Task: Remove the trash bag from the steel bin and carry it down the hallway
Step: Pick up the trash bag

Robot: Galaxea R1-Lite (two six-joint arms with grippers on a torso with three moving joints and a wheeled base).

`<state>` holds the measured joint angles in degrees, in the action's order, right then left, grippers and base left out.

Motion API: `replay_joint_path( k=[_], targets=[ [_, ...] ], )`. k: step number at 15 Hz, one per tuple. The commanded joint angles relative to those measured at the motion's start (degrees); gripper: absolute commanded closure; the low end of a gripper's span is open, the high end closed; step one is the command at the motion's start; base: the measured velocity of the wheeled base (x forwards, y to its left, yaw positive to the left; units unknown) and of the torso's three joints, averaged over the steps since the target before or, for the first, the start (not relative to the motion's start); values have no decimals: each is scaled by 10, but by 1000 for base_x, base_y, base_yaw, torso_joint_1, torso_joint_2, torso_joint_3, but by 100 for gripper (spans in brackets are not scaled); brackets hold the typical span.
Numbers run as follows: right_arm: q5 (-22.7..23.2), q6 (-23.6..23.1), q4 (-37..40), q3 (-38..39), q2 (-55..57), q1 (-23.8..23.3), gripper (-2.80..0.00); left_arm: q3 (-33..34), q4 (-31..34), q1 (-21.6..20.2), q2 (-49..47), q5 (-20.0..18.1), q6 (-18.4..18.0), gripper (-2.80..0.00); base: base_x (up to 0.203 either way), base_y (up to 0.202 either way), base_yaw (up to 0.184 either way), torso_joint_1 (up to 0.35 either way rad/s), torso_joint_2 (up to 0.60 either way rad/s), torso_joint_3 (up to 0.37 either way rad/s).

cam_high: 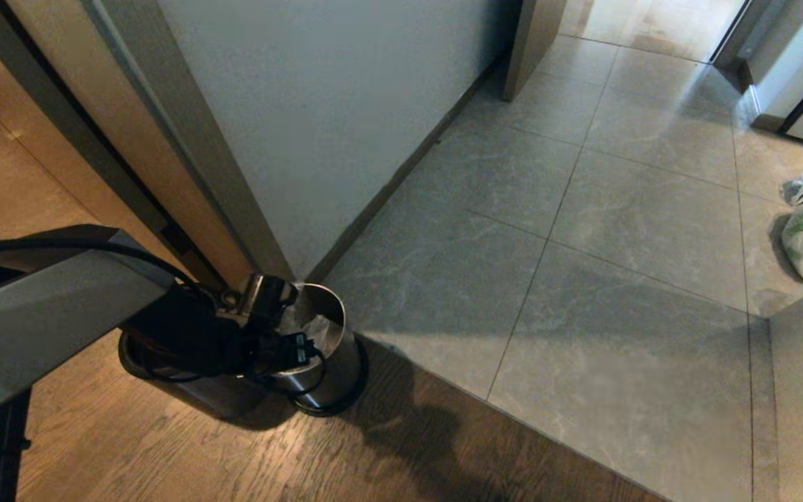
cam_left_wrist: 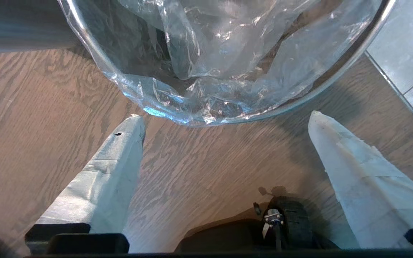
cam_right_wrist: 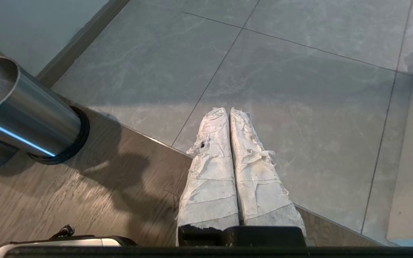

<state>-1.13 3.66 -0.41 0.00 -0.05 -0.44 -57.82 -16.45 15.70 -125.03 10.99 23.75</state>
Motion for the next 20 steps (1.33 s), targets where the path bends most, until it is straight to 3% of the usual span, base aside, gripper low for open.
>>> replay_joint_path(
  k=[1, 3, 6, 20],
  targets=[
    [0, 0, 0, 1, 0, 0, 0, -5, -1, 0, -3, 2, 2, -280, 0, 0, 0, 0, 0, 0],
    [0, 0, 0, 1, 0, 0, 0, -16, -3, -1, -9, 10, 2, -280, 0, 0, 0, 0, 0, 0],
    [0, 0, 0, 1, 0, 0, 0, -23, -22, -1, -26, 21, -27, -280, 0, 0, 0, 0, 0, 0],
    [0, 0, 0, 1, 0, 0, 0, -68, -36, -1, -65, 14, -33, -280, 0, 0, 0, 0, 0, 0]
  ],
)
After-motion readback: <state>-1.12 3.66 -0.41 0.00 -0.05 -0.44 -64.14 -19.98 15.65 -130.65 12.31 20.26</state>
